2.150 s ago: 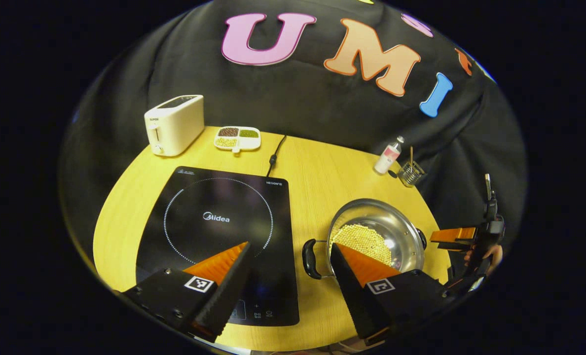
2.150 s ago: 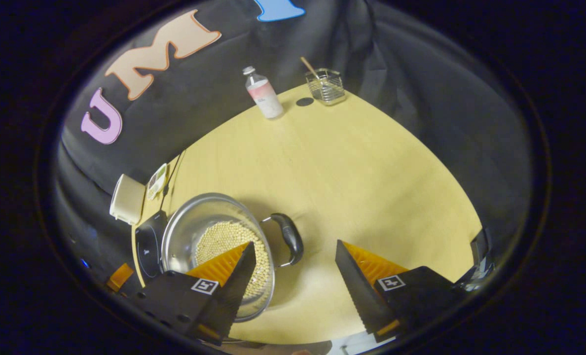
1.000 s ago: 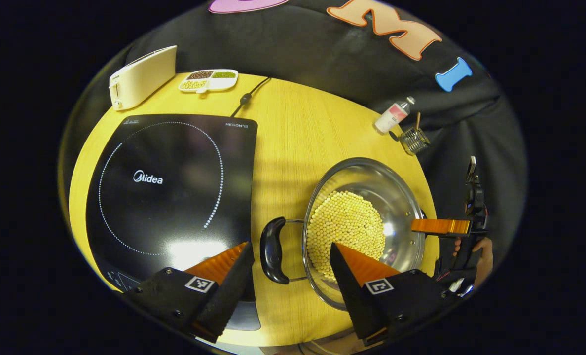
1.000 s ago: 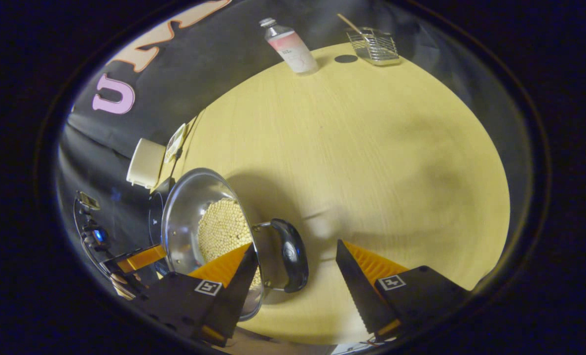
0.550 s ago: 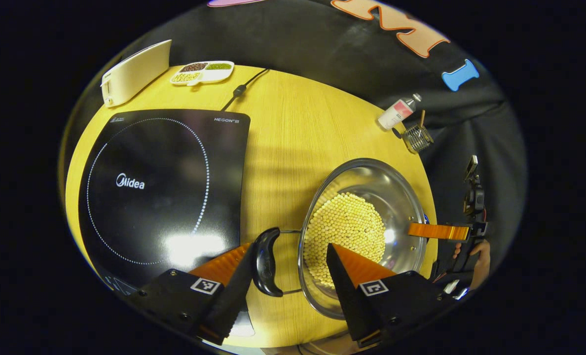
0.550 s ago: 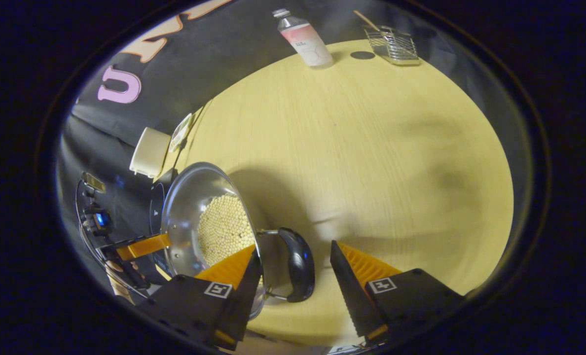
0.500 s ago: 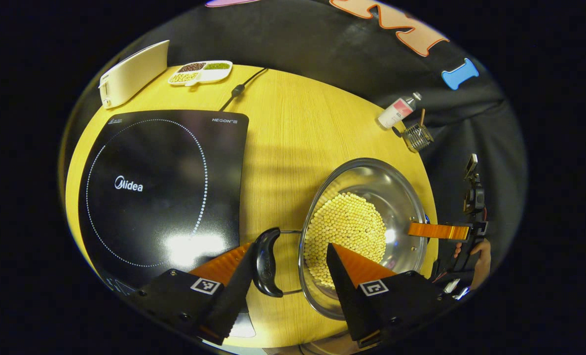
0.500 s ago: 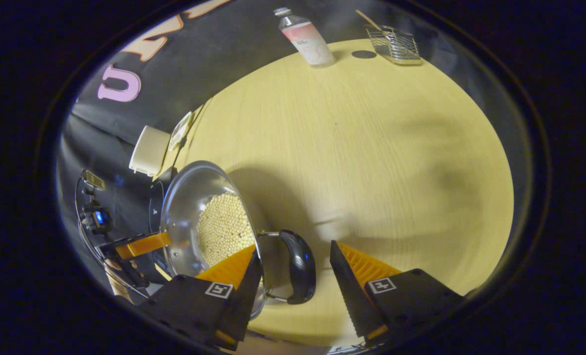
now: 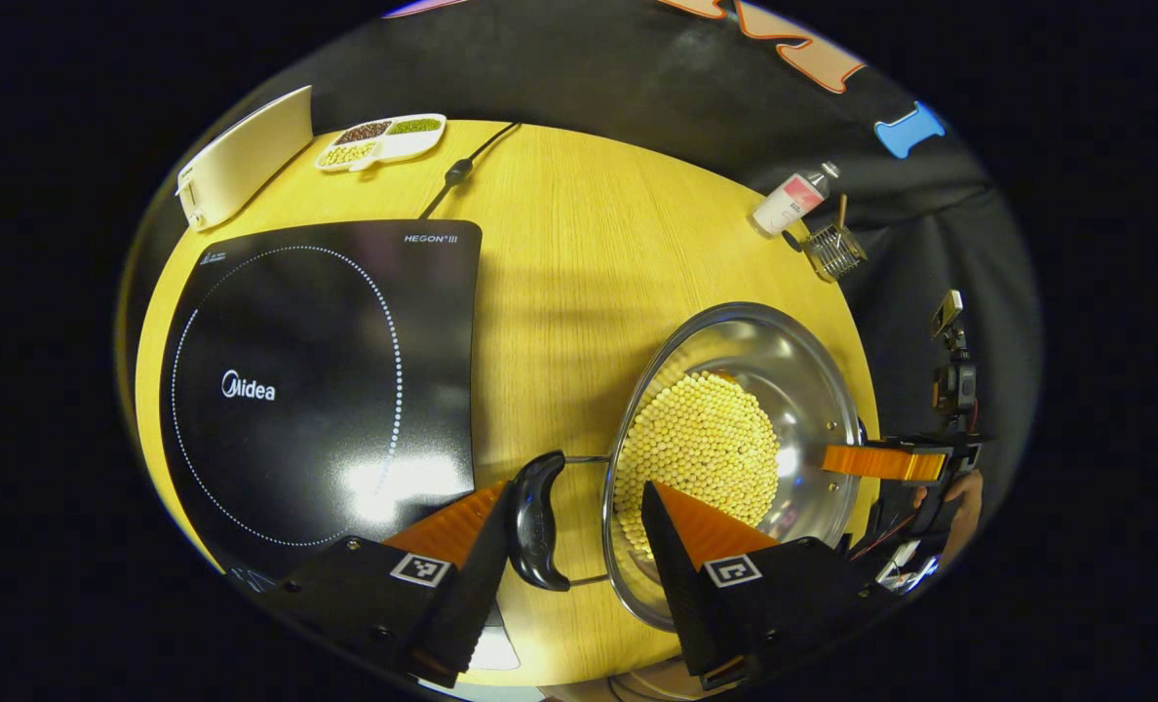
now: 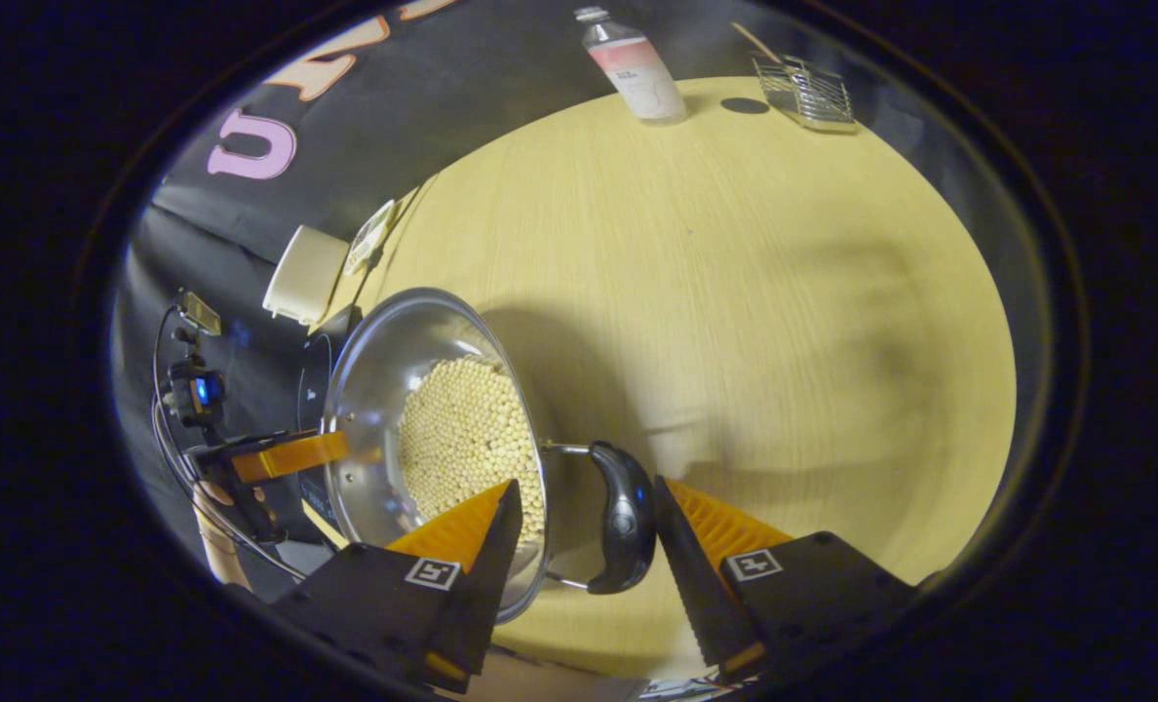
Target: First push the handle of the pot to place it horizontally, then grasp the pot with both hands and set it on the induction cooktop.
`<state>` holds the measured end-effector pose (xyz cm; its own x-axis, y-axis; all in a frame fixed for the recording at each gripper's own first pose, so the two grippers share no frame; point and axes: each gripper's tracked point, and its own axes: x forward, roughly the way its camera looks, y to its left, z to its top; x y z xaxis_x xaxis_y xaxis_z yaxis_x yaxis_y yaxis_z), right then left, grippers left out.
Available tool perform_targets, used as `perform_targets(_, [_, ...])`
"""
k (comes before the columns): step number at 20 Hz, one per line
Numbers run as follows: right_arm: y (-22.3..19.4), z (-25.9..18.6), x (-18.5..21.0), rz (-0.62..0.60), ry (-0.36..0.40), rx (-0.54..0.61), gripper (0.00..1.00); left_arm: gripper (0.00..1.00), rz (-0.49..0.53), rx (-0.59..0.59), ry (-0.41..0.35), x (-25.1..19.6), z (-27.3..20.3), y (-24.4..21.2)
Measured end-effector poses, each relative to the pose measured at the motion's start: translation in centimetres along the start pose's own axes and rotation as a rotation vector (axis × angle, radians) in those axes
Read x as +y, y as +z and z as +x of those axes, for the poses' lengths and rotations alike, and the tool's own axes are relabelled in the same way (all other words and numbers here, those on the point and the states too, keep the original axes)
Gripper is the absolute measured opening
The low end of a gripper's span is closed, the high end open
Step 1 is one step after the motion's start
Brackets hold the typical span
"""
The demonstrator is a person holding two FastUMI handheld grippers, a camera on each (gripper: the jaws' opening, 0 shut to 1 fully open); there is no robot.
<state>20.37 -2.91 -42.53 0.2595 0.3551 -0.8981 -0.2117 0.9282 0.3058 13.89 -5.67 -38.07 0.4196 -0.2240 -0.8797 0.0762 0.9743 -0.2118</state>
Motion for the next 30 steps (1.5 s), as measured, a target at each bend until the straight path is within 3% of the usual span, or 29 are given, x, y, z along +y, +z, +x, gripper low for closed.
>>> perform_targets(2, [-0.1,0.1,-0.2,0.01,0.0,0.0,0.54,0.79,-0.005,0.02,0.009,0.1,0.4,-0.4])
perform_targets(3, [0.0,0.0,-0.4,0.004,-0.005,-0.002,0.49,0.72,-0.014,0.041,0.02,0.2,0.6,-0.7])
perform_targets(4, [-0.1,-0.1,-0.5,-0.004,-0.013,-0.001,0.58,0.72,-0.024,0.06,0.024,0.2,0.8,-1.1])
perform_targets(5, [-0.2,-0.1,-0.7,-0.015,-0.022,-0.002,0.5,0.62,-0.037,0.066,0.026,0.1,1.0,-1.1])
perform_targets(6, [-0.2,-0.5,-0.9,-0.015,-0.03,-0.009,0.59,0.6,-0.042,0.068,0.028,0.1,1.0,-1.1])
perform_targets(7, [-0.3,-0.2,-1.0,-0.008,-0.03,-0.003,0.55,0.65,-0.045,0.065,0.026,0.0,1.1,-1.1])
perform_targets(10, [-0.4,-0.3,-1.0,-0.011,-0.045,-0.001,0.48,0.59,-0.048,0.073,0.034,0.0,1.0,-1.4])
perform_targets(12, [-0.4,-0.4,-1.2,-0.02,-0.063,-0.006,0.55,0.58,-0.052,0.069,0.035,-0.2,1.1,-1.6])
perform_targets(14, [-0.6,-0.7,-1.3,-0.028,-0.078,-0.008,0.55,0.58,-0.062,0.074,0.033,-0.4,0.9,-2.0])
perform_targets(15, [-0.7,-0.8,-1.3,-0.032,-0.082,-0.01,0.48,0.57,-0.066,0.076,0.033,-0.4,0.9,-2.2])
perform_targets(30, [-2.2,-3.7,1.4,-0.054,-0.059,-0.01,0.48,0.57,-0.071,0.03,0.062,-0.3,-3.8,-3.1])
